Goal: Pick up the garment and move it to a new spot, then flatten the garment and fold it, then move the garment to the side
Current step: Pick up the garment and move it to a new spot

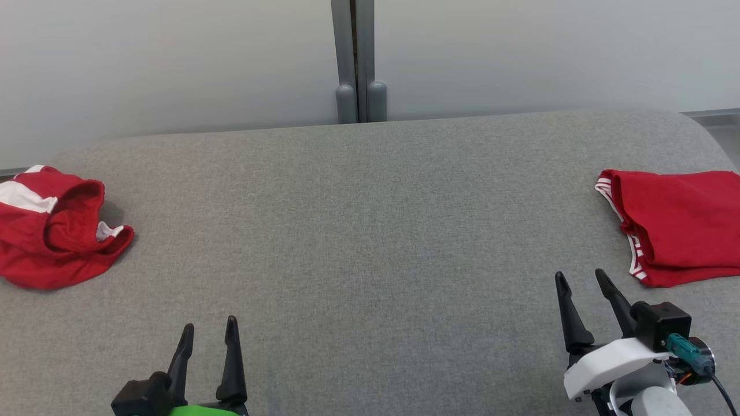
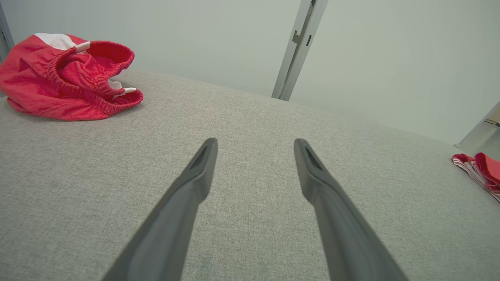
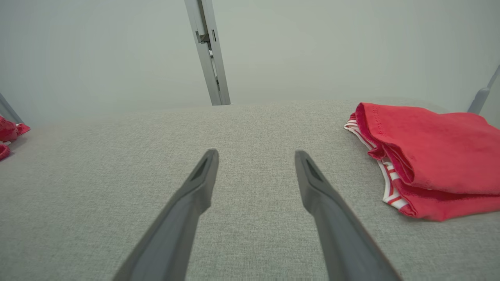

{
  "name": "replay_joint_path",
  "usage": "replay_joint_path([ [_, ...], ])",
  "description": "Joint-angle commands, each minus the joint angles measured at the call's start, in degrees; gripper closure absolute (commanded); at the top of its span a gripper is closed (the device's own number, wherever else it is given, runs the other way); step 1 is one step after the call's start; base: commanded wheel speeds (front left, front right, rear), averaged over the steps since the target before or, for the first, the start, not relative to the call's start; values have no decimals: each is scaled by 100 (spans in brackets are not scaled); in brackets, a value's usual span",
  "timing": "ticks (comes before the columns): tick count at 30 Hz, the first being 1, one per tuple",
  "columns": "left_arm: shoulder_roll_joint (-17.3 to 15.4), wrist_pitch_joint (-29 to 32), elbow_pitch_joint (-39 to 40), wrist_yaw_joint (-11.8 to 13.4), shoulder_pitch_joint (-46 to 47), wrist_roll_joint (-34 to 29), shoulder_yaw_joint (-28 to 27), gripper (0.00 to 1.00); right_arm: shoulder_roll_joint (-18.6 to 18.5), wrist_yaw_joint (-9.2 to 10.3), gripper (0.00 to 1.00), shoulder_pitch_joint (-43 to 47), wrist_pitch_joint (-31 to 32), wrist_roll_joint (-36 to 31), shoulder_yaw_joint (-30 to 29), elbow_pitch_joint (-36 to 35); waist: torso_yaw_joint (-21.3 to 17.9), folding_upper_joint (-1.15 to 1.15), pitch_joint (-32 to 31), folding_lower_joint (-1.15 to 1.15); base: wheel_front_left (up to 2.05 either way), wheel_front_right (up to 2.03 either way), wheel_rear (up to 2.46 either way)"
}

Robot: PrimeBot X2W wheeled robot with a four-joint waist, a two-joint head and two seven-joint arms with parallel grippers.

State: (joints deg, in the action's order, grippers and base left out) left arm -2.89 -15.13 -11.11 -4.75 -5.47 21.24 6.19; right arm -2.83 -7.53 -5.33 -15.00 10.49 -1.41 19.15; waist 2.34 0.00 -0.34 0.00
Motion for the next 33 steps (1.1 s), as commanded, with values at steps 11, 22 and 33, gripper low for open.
replay_joint_path([
  [11,-2,1,8,12,-11,-3,20,0,-18,9,0,99,-23,151,107,75,33,0,-17,0,0,0,0],
  [22,-7,1,-12,-25,178,-168,116,0,-18,9,0,195,-23,128,-6,-56,834,0,-38,0,0,0,0],
  [33,-7,1,41,-90,194,-316,21,0,-17,9,0,166,-24,175,101,-105,2411,0,-59,0,0,0,0],
])
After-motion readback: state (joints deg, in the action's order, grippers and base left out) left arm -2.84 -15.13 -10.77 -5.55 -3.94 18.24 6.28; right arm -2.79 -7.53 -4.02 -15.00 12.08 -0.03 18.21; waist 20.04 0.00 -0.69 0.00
